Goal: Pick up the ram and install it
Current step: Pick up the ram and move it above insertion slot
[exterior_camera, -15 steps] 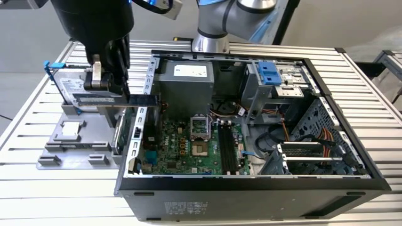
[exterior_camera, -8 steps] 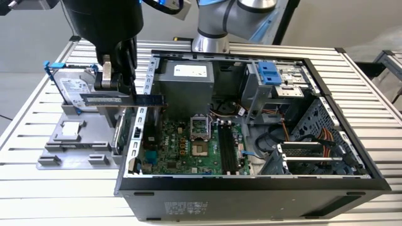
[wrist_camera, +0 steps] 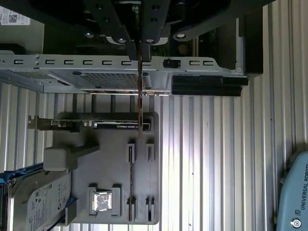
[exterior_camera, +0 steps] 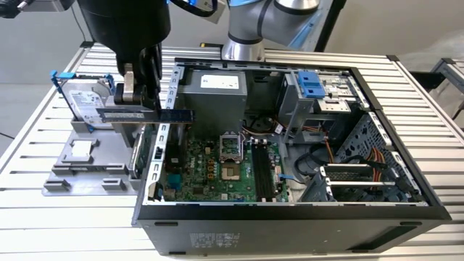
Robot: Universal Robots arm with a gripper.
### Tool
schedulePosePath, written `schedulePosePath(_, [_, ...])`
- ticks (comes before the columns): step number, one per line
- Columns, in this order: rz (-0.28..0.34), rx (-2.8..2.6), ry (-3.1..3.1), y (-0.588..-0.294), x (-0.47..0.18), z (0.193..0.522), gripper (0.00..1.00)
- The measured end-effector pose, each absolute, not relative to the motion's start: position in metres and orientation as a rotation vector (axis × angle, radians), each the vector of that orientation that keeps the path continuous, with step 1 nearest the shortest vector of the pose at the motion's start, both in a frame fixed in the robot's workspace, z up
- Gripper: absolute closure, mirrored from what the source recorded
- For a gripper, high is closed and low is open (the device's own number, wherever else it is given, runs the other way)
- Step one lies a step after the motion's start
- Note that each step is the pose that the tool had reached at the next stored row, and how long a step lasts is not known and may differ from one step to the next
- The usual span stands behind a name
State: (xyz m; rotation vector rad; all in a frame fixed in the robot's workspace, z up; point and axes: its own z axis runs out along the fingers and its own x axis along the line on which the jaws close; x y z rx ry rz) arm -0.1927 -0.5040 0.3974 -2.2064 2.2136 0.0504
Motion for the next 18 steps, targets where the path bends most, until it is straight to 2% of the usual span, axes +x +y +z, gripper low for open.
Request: schedulePosePath(18, [0.05,-2.206,2.214,-0.504,-0.184,0.3974,1.0])
